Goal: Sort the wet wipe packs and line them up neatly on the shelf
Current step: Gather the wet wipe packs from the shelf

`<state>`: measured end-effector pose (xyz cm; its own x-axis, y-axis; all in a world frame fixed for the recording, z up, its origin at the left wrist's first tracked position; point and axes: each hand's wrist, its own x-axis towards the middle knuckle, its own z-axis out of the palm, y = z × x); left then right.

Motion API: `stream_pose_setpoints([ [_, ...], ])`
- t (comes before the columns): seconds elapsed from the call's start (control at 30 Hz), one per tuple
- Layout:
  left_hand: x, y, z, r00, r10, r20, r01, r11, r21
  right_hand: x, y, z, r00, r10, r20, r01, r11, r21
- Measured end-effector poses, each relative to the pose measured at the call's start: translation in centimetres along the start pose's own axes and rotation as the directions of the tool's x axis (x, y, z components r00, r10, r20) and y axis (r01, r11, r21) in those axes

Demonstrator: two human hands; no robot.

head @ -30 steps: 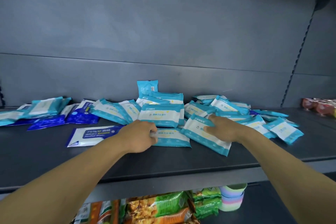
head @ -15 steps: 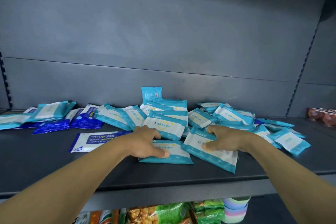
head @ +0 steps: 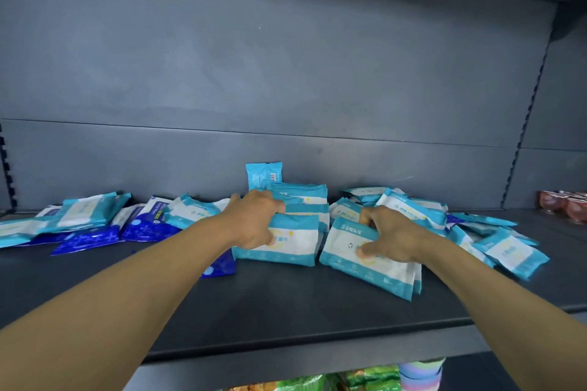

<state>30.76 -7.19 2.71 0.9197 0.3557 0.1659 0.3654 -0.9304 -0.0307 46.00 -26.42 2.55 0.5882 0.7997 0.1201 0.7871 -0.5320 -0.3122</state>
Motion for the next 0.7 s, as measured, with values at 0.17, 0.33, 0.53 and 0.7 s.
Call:
stream_pose_setpoints([
  [0.17,2.9,0.2,0.9,0.981,-0.015,0.195,0.044,0.988,-0.145,0.4,0.6,0.5,0.991,0.023,-0.135,-0.016,0.999,0.048],
  [0.33,4.1,-0.2,-0.2,0.970,-0.035,0.241,0.029,0.999,0.030,0.4,0.4,0.9,0.998,0.053,-0.042,-0.053,0.999,0.006],
  [0.53,5.6,-0.8,0.5,0.975,-0.035,0.221,0.047,0.998,-0.051,0.0,0.0,1.2,0.998,0.030,-0.057,-0.035,0.995,-0.090],
  [0.7,5.8,-0.8,0.6,0.970,-0.048,0.237,0.086,0.985,-0.151,-0.2,-0.7,1.6,0.990,-0.018,-0.138,0.018,1.000,-0.004],
])
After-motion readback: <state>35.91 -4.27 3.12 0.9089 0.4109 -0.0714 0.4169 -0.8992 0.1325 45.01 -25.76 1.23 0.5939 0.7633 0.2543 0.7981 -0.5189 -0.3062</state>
